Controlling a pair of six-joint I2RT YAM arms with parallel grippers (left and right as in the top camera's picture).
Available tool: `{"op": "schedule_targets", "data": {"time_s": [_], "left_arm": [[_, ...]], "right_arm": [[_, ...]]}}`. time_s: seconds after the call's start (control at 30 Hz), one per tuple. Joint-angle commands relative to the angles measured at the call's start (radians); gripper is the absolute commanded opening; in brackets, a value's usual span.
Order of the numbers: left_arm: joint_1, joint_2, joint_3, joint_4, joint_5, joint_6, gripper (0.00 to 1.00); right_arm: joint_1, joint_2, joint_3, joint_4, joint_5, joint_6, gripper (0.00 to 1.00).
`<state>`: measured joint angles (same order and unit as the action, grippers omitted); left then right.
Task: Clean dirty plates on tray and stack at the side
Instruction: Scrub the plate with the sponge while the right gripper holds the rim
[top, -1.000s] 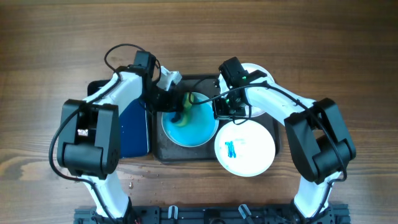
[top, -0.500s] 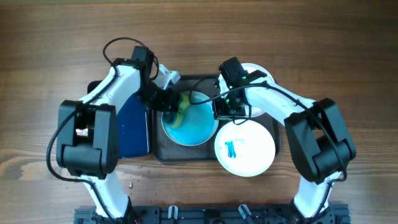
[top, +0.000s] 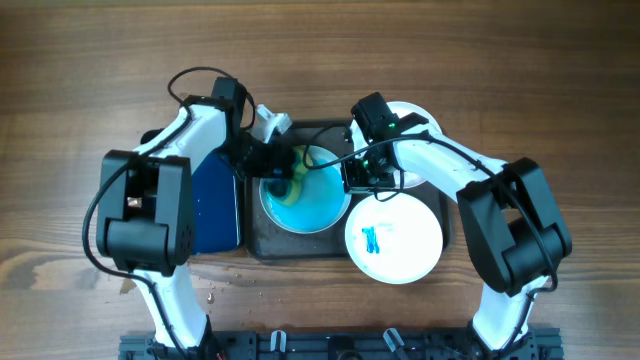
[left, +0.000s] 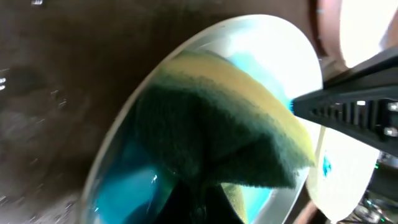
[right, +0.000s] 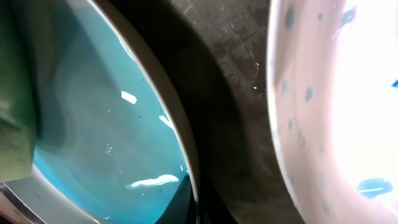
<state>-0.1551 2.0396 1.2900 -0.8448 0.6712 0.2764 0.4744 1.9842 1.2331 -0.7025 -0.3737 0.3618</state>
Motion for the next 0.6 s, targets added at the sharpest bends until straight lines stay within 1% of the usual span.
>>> {"op": "schedule_targets", "data": {"time_s": [0.0, 0.13, 0.2, 0.23, 0.27, 0.37, 0.4, 0.47, 0.5, 0.57], "left_arm": [[-0.05, 0.031, 0.016, 0.016, 0.161, 0.057, 0.04], [-0.191, 0.031, 0.016, 0.046, 0.169, 0.056, 0.04], [-0.23, 0.031, 0.016, 0.077, 0.15, 0.026, 0.04], [-0.227, 0.031, 0.016, 0.098, 0.135, -0.009, 0.04], [-0.211, 0.031, 0.016, 0.097, 0.135, -0.019, 0.04], [-0.147, 0.031, 0.016, 0.075, 0.132, -0.024, 0.04], [-0.123, 0.031, 0.016, 0.067, 0.103, -0.037, 0.04], [-0.087, 0.031, 0.016, 0.064, -0.005, -0.098, 0.04], [-0.068, 0.031, 0.016, 0.05, -0.061, -0.109, 0.04], [-0.032, 0.031, 0.016, 0.008, -0.116, -0.11, 0.04]], "right_arm": [[0.006, 0.022, -0.011, -0.014, 0.034, -0.024, 0.04], [0.006, 0.022, -0.011, -0.018, 0.033, -0.021, 0.04], [0.006, 0.022, -0.011, -0.022, 0.033, -0.021, 0.04], [0.006, 0.022, -0.011, -0.024, 0.033, -0.021, 0.04], [0.006, 0.022, -0.011, -0.025, 0.033, -0.021, 0.04], [0.006, 0.022, -0.011, -0.023, 0.033, -0.021, 0.04], [0.006, 0.022, -0.011, -0.023, 0.033, -0.021, 0.04], [0.006, 0.022, -0.011, -0.023, 0.033, -0.022, 0.04], [0.006, 0.022, -0.011, -0.023, 0.033, -0.022, 0.04], [0.006, 0.022, -0.011, -0.021, 0.033, -0.023, 0.04]]}}
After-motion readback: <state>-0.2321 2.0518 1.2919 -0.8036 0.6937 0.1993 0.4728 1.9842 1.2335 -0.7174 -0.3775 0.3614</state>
